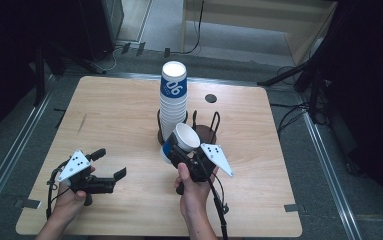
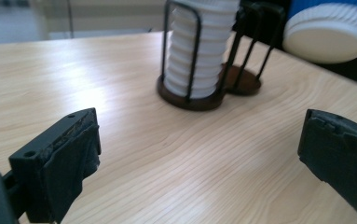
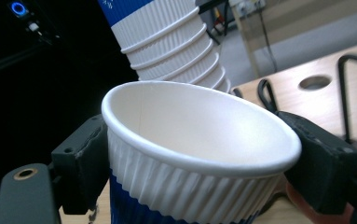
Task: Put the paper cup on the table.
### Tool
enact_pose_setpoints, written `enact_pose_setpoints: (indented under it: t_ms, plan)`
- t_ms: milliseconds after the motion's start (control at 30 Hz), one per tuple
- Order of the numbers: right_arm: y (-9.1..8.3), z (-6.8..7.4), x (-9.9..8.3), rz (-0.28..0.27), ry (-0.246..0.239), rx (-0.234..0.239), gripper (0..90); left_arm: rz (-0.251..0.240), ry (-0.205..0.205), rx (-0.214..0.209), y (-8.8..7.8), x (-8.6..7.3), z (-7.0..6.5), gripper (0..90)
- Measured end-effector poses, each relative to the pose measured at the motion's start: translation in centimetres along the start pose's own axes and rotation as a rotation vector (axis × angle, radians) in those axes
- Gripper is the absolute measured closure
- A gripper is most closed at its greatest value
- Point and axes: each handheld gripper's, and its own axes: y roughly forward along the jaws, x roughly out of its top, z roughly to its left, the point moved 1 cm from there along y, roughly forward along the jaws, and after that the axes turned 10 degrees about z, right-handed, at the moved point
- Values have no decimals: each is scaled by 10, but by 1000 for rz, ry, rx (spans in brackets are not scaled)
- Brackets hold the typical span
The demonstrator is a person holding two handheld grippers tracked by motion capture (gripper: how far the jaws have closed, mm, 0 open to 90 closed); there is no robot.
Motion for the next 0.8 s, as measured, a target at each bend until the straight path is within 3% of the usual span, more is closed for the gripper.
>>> enact_pose_setpoints:
  t_ms: [133,433,600,667,800]
  plan:
    - [-4,-3,2,-36,-67,-53,161,8,-19,49,-2,-2,5,60]
    - [-9,-19,1,-98,-227,-146,159,7,-54,126,-6,-5,18,60]
    - [-12,-31,2,-109,-281,-202,159,20,-57,202,-7,-7,26,60]
    - [-14,-35,3,-113,-295,-216,159,50,-54,243,-5,-8,29,60]
    - [-16,-45,4,-117,-322,-250,158,83,-58,223,-4,-12,32,0]
